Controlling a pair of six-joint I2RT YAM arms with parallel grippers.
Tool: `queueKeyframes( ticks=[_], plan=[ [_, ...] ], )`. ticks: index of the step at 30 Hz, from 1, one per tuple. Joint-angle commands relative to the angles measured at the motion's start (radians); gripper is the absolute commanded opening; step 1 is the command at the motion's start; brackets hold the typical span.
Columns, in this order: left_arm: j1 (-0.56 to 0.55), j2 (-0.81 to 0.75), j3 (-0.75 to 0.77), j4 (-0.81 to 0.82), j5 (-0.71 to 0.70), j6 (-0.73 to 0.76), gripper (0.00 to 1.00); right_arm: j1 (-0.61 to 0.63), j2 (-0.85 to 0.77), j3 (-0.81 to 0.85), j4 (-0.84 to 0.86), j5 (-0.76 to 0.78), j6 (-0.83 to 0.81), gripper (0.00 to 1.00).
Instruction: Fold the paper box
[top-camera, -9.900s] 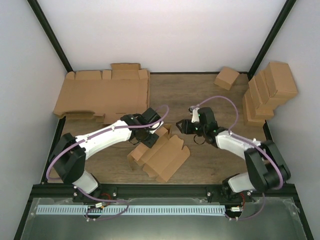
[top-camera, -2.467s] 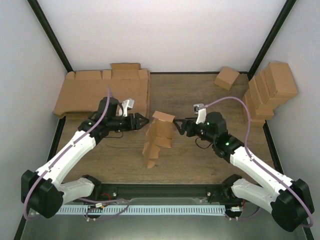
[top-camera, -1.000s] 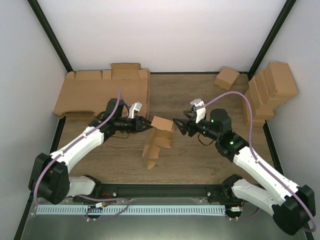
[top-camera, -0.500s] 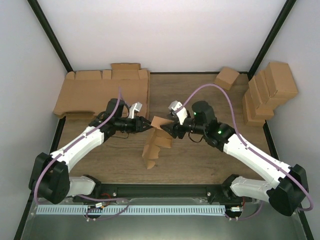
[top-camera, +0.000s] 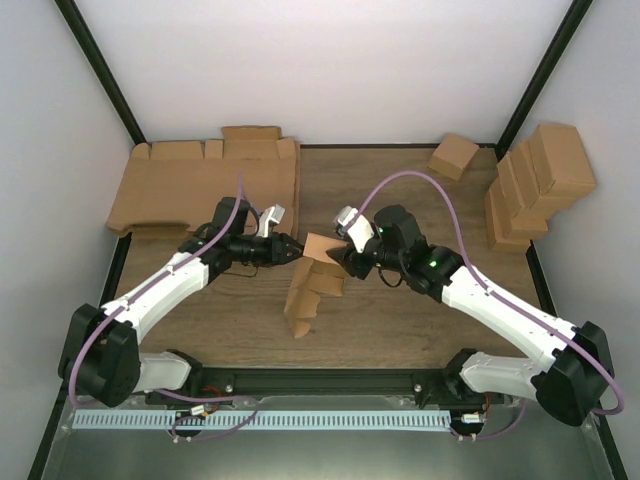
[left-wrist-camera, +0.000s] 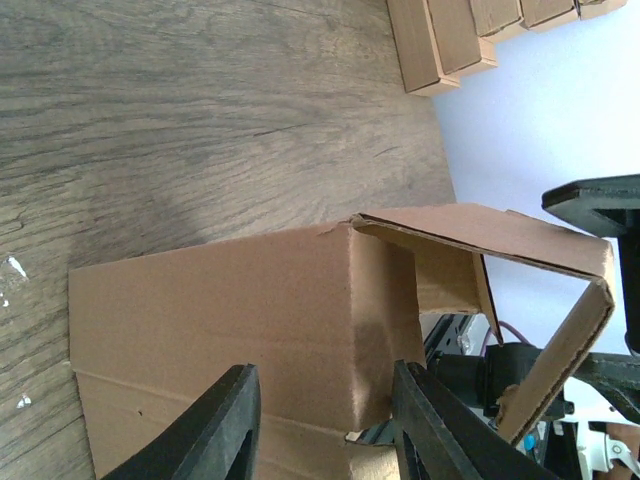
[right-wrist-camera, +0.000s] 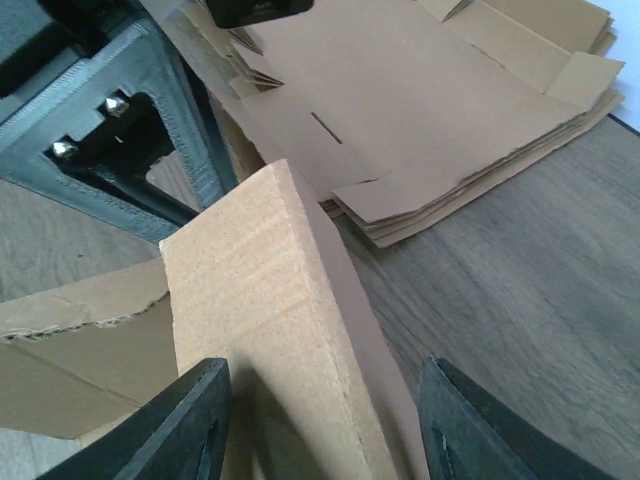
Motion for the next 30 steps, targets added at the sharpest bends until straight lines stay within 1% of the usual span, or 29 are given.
queueKeyframes(
  ticks=[1, 6, 12, 20, 23, 30],
  plan=[
    [0.004, -0.008, 0.022, -0.015, 0.016, 0.026, 0.39, 0.011, -0.002, 0.041, 0.019, 0.070, -0.021, 0.54],
    [0.004, -0.025, 0.041, -0.055, 0.009, 0.044, 0.40, 0.011, -0.017, 0.039, 0.039, 0.076, -0.020, 0.54],
    [0.004, -0.048, 0.048, -0.075, 0.002, 0.046, 0.44, 0.013, -0.001, 0.038, 0.029, 0.085, -0.022, 0.52],
    [0.004, -0.075, 0.046, -0.090, -0.027, 0.043, 0.44, 0.056, 0.004, 0.010, 0.029, 0.154, -0.031, 0.52],
    [0.004, -0.070, 0.047, -0.089, -0.023, 0.040, 0.43, 0.081, 0.007, -0.001, 0.027, 0.180, -0.038, 0.52],
    [0.004, -0.050, 0.022, -0.058, -0.005, 0.033, 0.37, 0.128, 0.015, -0.004, -0.008, 0.237, -0.059, 0.53]
  ],
)
